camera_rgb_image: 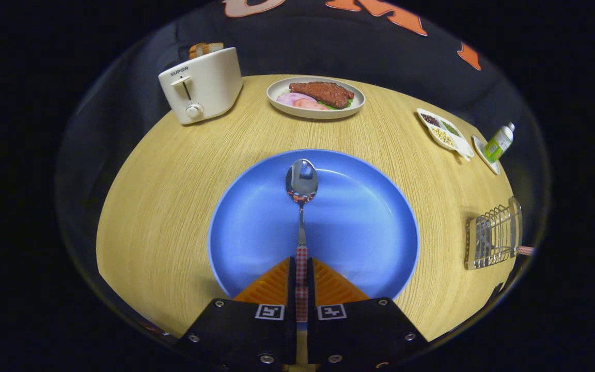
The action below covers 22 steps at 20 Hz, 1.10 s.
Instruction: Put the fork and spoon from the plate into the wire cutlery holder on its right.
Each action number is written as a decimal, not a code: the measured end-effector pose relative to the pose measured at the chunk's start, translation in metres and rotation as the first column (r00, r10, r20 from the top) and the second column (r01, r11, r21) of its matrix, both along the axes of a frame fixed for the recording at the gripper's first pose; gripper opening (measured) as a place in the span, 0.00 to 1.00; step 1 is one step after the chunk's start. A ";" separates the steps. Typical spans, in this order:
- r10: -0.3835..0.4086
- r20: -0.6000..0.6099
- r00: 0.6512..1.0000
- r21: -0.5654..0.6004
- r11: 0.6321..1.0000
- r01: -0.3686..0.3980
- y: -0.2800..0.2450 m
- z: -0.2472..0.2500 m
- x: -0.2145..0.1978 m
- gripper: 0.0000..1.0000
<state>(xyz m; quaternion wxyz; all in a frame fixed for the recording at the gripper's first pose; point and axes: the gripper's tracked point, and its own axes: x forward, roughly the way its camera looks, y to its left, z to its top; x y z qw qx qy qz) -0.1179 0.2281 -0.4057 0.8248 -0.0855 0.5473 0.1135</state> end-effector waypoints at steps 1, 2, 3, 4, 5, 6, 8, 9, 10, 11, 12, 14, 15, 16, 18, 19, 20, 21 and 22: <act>0.003 -0.003 1.000 0.005 1.000 -0.003 0.002 0.000 0.000 0.08; -0.004 -0.018 1.000 0.026 1.000 0.004 0.002 0.000 0.000 0.06; -0.015 -0.036 0.999 0.050 0.999 0.017 0.002 0.002 -0.001 0.05; -0.031 -0.040 0.999 0.065 0.997 0.034 -0.002 0.007 0.001 0.05; -0.040 -0.035 0.999 0.068 0.997 0.042 -0.009 0.013 0.004 0.05; -0.043 -0.031 0.999 0.070 0.997 0.045 -0.016 0.019 0.007 0.05; -0.056 -0.015 0.998 0.077 0.995 0.057 -0.030 0.034 0.014 0.05; -0.062 -0.020 0.998 0.083 0.995 0.064 -0.038 0.041 0.014 0.05; -0.069 -0.019 0.997 0.083 0.994 0.070 -0.048 0.047 0.017 0.05; -0.076 -0.024 0.997 0.081 0.994 0.078 -0.058 0.055 0.017 0.05; -0.087 -0.024 0.996 0.089 0.992 0.088 -0.068 0.065 0.019 0.05; -0.124 -0.030 0.992 0.102 0.987 0.126 -0.093 0.083 0.023 0.05; -0.145 -0.029 0.989 0.101 0.984 0.147 -0.106 0.093 0.025 0.05; -0.165 -0.026 0.986 0.102 0.981 0.166 -0.122 0.103 0.026 0.05; -0.201 -0.024 0.979 0.098 0.974 0.203 -0.153 0.121 0.030 0.05; -0.219 -0.030 0.975 0.094 0.971 0.221 -0.168 0.128 0.030 0.05; -0.234 -0.045 0.971 0.095 0.967 0.238 -0.182 0.133 0.029 0.05; -0.254 -0.069 0.965 0.098 0.961 0.260 -0.197 0.139 0.027 0.05; -0.269 -0.093 0.959 0.099 0.956 0.278 -0.211 0.142 0.024 0.05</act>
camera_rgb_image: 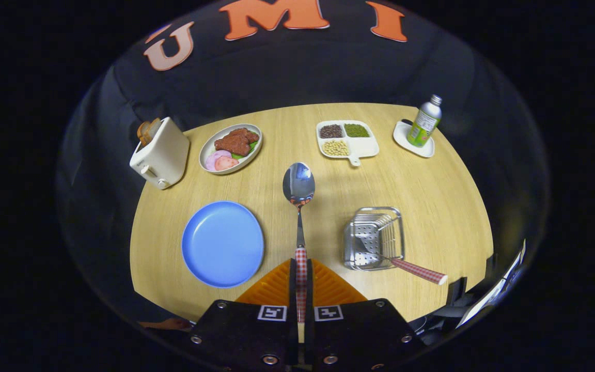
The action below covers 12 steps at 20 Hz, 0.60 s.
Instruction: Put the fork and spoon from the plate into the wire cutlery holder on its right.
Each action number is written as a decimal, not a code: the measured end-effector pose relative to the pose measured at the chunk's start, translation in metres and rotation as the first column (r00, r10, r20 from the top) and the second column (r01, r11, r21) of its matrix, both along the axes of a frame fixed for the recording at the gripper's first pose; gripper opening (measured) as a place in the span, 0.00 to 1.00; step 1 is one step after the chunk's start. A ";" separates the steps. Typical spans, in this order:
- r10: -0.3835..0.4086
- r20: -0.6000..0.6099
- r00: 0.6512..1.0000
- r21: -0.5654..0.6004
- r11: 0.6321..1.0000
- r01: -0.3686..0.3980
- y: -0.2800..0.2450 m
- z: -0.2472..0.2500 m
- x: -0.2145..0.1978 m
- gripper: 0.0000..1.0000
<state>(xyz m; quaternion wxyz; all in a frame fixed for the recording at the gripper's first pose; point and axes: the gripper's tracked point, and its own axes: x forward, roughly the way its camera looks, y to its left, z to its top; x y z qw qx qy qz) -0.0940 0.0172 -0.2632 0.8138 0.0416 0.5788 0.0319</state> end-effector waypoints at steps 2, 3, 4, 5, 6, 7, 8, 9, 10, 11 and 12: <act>-0.017 -0.041 0.999 -0.003 1.000 0.017 -0.028 0.004 -0.004 0.05; -0.018 -0.064 0.998 -0.010 1.000 0.017 -0.038 0.005 -0.006 0.05; -0.015 -0.086 0.996 -0.016 1.000 0.014 -0.048 0.005 -0.007 0.05; -0.009 -0.109 0.994 -0.019 1.000 0.007 -0.055 0.006 -0.010 0.05; 0.005 -0.138 0.990 -0.023 1.000 -0.008 -0.060 0.005 -0.013 0.05; 0.024 -0.168 0.986 -0.026 0.999 -0.029 -0.065 0.004 -0.017 0.05; 0.041 -0.193 0.980 -0.032 0.998 -0.048 -0.070 0.003 -0.019 0.05; 0.064 -0.229 0.971 -0.035 0.997 -0.074 -0.073 0.003 -0.023 0.05; 0.083 -0.257 0.963 -0.035 0.995 -0.095 -0.076 0.002 -0.024 0.05; 0.111 -0.296 0.949 -0.034 0.991 -0.126 -0.077 0.002 -0.026 0.05; 0.135 -0.328 0.935 -0.032 0.988 -0.154 -0.080 0.001 -0.028 0.05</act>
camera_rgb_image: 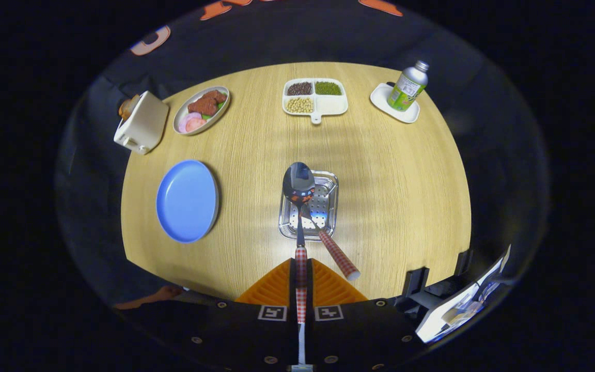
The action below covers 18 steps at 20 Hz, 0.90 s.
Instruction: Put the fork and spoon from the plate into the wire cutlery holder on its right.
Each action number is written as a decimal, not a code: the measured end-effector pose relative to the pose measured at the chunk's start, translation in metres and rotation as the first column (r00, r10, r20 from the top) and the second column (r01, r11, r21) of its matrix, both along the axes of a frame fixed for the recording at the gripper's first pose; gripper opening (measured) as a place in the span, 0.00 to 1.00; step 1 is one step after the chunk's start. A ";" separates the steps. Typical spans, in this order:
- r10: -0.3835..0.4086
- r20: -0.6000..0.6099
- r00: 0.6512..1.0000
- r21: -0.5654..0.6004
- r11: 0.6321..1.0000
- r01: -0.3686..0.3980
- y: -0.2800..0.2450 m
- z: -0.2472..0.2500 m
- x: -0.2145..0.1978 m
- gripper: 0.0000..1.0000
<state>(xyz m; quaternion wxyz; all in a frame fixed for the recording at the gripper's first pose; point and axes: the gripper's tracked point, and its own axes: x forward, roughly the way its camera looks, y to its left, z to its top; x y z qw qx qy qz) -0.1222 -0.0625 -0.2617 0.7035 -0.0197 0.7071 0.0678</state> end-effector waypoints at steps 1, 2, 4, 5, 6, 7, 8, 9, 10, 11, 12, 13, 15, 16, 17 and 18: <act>0.032 -0.036 0.999 0.000 0.999 -0.032 -0.001 0.000 -0.002 0.05; 0.059 -0.075 0.995 -0.004 0.998 -0.060 -0.004 -0.003 -0.005 0.05; 0.105 -0.160 0.982 0.001 0.994 -0.106 -0.006 -0.005 -0.010 0.05; 0.118 -0.199 0.973 0.005 0.993 -0.119 -0.007 -0.007 -0.011 0.05; 0.124 -0.234 0.964 0.005 0.992 -0.127 -0.009 -0.009 -0.011 0.05; 0.122 -0.262 0.957 0.006 0.992 -0.124 -0.011 -0.012 -0.010 0.05; 0.120 -0.291 0.949 0.011 0.992 -0.122 -0.012 -0.015 -0.009 0.05; 0.115 -0.322 0.940 0.020 0.993 -0.114 -0.012 -0.016 -0.008 0.05; 0.114 -0.346 0.931 0.031 0.993 -0.110 -0.011 -0.019 -0.005 0.05; 0.118 -0.369 0.922 0.041 0.993 -0.110 -0.010 -0.020 -0.004 0.05; 0.110 -0.387 0.915 0.045 0.994 -0.100 -0.009 -0.023 -0.001 0.05; 0.104 -0.399 0.911 0.045 0.995 -0.094 -0.010 -0.025 0.002 0.05; 0.090 -0.411 0.907 0.035 0.996 -0.083 -0.011 -0.031 0.009 0.06; 0.083 -0.411 0.908 0.034 0.997 -0.075 -0.010 -0.033 0.013 0.06; 0.077 -0.412 0.908 0.039 0.997 -0.068 -0.009 -0.034 0.014 0.07; 0.070 -0.412 0.908 0.044 0.997 -0.057 -0.008 -0.035 0.016 0.09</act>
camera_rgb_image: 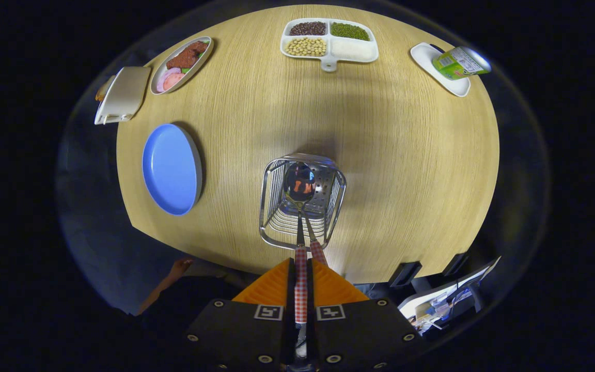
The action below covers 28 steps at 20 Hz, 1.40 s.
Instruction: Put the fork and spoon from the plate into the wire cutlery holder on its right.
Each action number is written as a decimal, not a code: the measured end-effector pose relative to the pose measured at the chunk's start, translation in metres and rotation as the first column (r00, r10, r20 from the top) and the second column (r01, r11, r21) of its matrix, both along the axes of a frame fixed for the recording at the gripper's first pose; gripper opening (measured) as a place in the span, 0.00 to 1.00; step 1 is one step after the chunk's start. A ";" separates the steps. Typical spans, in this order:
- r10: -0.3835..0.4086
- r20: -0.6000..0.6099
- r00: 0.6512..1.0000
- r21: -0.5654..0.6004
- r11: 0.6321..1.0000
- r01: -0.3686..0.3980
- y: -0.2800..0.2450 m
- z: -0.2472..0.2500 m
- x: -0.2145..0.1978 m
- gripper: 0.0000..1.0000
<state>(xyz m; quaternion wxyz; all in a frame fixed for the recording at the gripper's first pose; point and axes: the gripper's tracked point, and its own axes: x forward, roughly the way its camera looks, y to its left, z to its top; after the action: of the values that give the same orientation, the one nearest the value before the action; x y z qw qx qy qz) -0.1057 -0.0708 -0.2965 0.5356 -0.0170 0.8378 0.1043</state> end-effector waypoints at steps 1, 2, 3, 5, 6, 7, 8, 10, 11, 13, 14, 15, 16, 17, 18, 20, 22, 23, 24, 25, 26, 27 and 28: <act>-0.006 0.011 1.000 0.001 1.000 0.006 0.000 0.000 0.003 0.11; -0.012 0.017 1.000 0.004 1.000 0.012 0.001 0.000 0.005 0.11; -0.021 0.024 0.999 0.009 1.000 0.021 0.002 0.001 0.006 0.11; -0.039 0.069 0.997 -0.001 0.999 0.039 0.000 0.000 0.012 0.12; -0.052 0.098 0.994 -0.005 0.999 0.053 0.000 0.002 0.017 0.13; -0.065 0.124 0.990 -0.002 0.998 0.066 0.000 0.003 0.020 0.13; -0.082 0.151 0.985 -0.002 0.997 0.083 0.000 0.006 0.024 0.14; -0.105 0.193 0.976 0.008 0.994 0.105 0.001 0.013 0.027 0.18; -0.120 0.211 0.970 0.013 0.993 0.120 0.002 0.017 0.028 0.19; -0.154 0.248 0.956 0.025 0.988 0.153 0.005 0.023 0.028 0.24; -0.167 0.270 0.948 0.034 0.986 0.164 0.007 0.027 0.029 0.29; -0.177 0.295 0.939 0.054 0.984 0.169 0.011 0.032 0.030 0.31; -0.184 0.323 0.928 0.071 0.983 0.170 0.014 0.036 0.032 0.35; -0.200 0.351 0.915 0.084 0.980 0.182 0.017 0.041 0.033 0.37; -0.219 0.381 0.898 0.106 0.975 0.193 0.021 0.046 0.035 0.43; -0.246 0.462 0.852 0.153 0.968 0.197 0.031 0.057 0.044 0.51; -0.262 0.557 0.788 0.220 0.962 0.165 0.045 0.072 0.057 0.61; -0.273 0.602 0.750 0.240 0.958 0.157 0.048 0.080 0.061 0.68; -0.285 0.644 0.710 0.255 0.955 0.151 0.051 0.087 0.067 0.75; -0.292 0.688 0.664 0.264 0.953 0.146 0.052 0.094 0.074 0.77; -0.298 0.731 0.614 0.266 0.953 0.146 0.050 0.102 0.081 0.80; -0.306 0.774 0.555 0.268 0.951 0.151 0.047 0.109 0.088 0.82; -0.306 0.814 0.493 0.264 0.952 0.154 0.042 0.117 0.095 0.84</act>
<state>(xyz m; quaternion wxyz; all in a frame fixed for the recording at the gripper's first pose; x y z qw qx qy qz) -0.0103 -0.0292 -0.1790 0.8828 0.0885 0.4553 0.0753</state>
